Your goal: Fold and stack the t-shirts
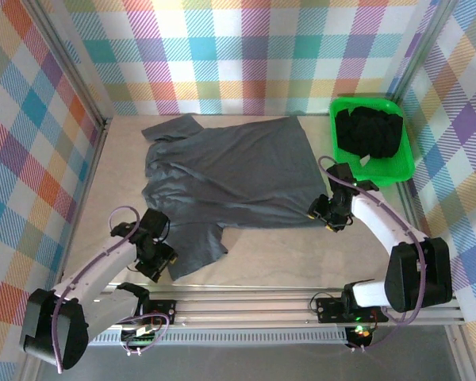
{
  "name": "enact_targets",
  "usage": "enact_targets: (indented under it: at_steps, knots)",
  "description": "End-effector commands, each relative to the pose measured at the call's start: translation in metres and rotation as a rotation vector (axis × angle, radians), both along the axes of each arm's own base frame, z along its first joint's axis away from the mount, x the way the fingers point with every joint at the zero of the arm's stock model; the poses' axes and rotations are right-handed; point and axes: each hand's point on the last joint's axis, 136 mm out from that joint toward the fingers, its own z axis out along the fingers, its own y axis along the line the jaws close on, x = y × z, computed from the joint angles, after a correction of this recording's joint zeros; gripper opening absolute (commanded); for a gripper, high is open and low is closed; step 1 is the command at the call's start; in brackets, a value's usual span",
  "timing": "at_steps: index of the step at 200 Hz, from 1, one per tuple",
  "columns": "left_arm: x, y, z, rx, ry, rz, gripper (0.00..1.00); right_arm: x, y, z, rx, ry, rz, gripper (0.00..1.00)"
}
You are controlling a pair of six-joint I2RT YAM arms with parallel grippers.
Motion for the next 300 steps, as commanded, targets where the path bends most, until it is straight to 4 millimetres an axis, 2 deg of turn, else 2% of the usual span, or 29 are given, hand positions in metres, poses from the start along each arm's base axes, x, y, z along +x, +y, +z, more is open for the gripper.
enact_targets:
  at_steps: [1, 38, 70, 83, 97, 107, 133, 150, 175, 209, 262, 300]
  knots:
    - [0.008, -0.018, 0.0, -0.065, -0.017, 0.039, 0.53, -0.002, 0.004, 0.001, 0.014, -0.014, 0.03, 0.54]
    - [-0.006, -0.019, -0.009, -0.006, 0.072, -0.003, 0.47, 0.0, 0.003, 0.001, 0.007, -0.018, 0.03, 0.54]
    - [-0.003, -0.019, -0.022, 0.017, 0.078, -0.003, 0.42, 0.003, 0.001, 0.001, -0.002, -0.021, 0.02, 0.54]
    - [0.001, -0.018, -0.028, 0.035, 0.071, -0.006, 0.33, 0.003, -0.001, 0.001, -0.015, -0.025, 0.013, 0.54]
    - [0.001, -0.012, -0.029, 0.076, 0.086, -0.011, 0.13, 0.004, -0.007, -0.001, -0.038, -0.022, -0.006, 0.54]
    - [-0.001, -0.007, -0.022, 0.104, 0.087, -0.013, 0.0, 0.003, -0.015, -0.003, -0.063, -0.016, -0.03, 0.55]
    - [-0.012, 0.01, 0.007, 0.152, 0.042, 0.04, 0.0, 0.005, -0.042, -0.011, -0.116, 0.004, -0.134, 0.54]
    - [-0.022, 0.014, 0.016, 0.13, 0.021, 0.086, 0.0, 0.009, -0.05, -0.019, -0.099, 0.022, -0.177, 0.52]
    - [-0.031, 0.009, 0.017, 0.068, 0.018, 0.13, 0.0, 0.01, -0.052, -0.034, -0.089, 0.077, -0.187, 0.48]
    - [-0.029, 0.008, 0.029, 0.061, 0.003, 0.131, 0.0, 0.008, -0.056, -0.05, -0.094, 0.109, -0.195, 0.44]
    - [-0.032, 0.004, 0.049, 0.035, 0.015, 0.094, 0.0, 0.023, -0.057, -0.065, -0.097, 0.121, -0.162, 0.31]
    - [-0.041, 0.001, 0.058, -0.002, 0.025, 0.105, 0.0, 0.017, -0.05, -0.066, -0.067, 0.135, -0.146, 0.1]
